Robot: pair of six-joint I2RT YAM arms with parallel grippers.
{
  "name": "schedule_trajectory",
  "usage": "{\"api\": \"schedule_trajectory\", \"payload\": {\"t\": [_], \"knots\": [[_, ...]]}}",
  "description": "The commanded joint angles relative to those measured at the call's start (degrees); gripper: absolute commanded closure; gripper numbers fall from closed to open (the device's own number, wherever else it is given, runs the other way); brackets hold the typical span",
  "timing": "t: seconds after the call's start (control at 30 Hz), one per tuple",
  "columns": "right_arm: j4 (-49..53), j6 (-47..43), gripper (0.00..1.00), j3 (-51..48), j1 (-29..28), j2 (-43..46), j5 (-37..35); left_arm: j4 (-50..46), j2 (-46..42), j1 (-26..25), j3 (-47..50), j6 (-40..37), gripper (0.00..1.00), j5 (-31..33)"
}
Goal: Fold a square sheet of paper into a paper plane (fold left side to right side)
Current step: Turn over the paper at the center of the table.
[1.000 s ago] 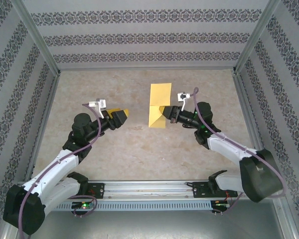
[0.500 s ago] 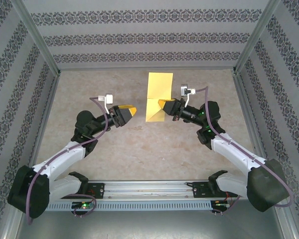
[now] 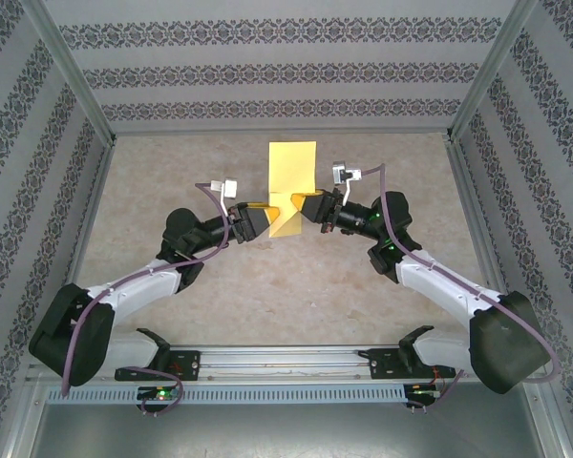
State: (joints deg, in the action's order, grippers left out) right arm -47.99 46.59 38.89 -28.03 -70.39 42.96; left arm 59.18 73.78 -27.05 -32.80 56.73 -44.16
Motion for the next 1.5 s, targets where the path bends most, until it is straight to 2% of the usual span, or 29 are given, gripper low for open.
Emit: {"api": "schedule_trajectory", "payload": {"t": [0.0, 0.17, 0.43, 0.67, 0.87, 0.97, 1.1, 1.27, 1.47], "knots": [[-3.8, 0.2, 1.0, 1.3, -0.6, -0.3, 0.0, 4.7, 0.3, -0.7, -2.1, 0.1, 0.44, -1.1], [-3.8, 0.2, 1.0, 0.5, -0.6, -0.1, -1.1, 5.2, 0.5, -0.7, -1.8, 0.5, 0.61, -1.3], [-3.5, -0.2, 0.93, -0.5, -0.5, 0.3, -2.0, 3.6, -0.1, -0.7, -1.7, 0.1, 0.85, -0.9], [-1.3, -2.0, 0.79, -1.5, -0.3, 2.1, -4.7, -2.6, -1.6, -0.7, -1.9, -2.3, 0.97, 0.3], [6.2, -5.6, 0.65, -2.6, 0.6, 5.9, -8.5, -11.5, -3.9, -0.7, -3.1, -6.3, 1.0, 1.0], [15.0, -9.4, 0.61, -2.7, 1.1, 9.3, -12.4, -23.7, -6.1, -0.7, -5.5, -10.5, 1.0, 2.3], [27.9, -15.4, 0.56, -1.6, 1.3, 14.0, -17.6, -51.0, -9.2, -0.9, -12.6, -21.5, 1.0, 8.2], [37.0, -19.8, 0.45, -2.8, 2.0, 19.6, -25.5, -79.8, -9.6, -3.4, -22.7, -34.1, 1.0, 23.4], [42.7, -20.9, 0.3, -4.1, 5.0, 22.8, -28.9, -97.9, -5.7, -8.0, -31.2, -40.9, 1.0, 42.2]]}}
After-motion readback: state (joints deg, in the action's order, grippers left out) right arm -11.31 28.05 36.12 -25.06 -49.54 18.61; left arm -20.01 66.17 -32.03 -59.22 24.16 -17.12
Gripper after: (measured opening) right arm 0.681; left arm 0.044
